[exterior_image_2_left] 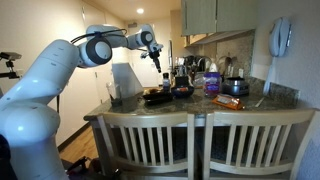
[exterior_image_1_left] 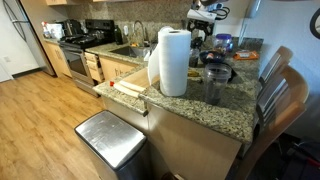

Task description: Pick the white bottle and the glass bottle and put them in the bowl

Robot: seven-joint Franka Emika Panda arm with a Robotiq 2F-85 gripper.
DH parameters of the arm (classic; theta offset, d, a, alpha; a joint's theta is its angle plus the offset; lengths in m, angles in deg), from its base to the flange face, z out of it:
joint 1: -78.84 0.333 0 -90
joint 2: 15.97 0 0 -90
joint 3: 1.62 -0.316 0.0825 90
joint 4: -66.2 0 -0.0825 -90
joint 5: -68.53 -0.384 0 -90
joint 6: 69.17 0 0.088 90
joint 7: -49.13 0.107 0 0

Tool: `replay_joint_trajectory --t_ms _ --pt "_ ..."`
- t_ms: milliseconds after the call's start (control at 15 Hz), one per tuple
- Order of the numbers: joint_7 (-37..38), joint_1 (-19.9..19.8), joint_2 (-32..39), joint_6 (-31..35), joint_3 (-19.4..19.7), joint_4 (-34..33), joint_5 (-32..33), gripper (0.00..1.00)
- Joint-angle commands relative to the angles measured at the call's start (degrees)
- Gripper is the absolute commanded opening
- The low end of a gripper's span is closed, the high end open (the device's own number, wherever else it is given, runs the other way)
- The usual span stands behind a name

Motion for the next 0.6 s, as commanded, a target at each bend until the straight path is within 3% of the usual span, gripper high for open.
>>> replay_joint_trajectory --t_ms 0,67,133,533 --pt "2.2 -1.3 4.7 0.0 0.3 -5.2 -0.7 1.00" --pt "3.1 -1.6 5.8 -1.5 0.4 -6.6 -0.9 1.00" --pt "1.9 -0.5 2.2 -0.1 0.3 -1.8 0.0 1.00" --pt "2.9 -1.1 5.1 -0.1 0.3 -4.7 0.0 1.00"
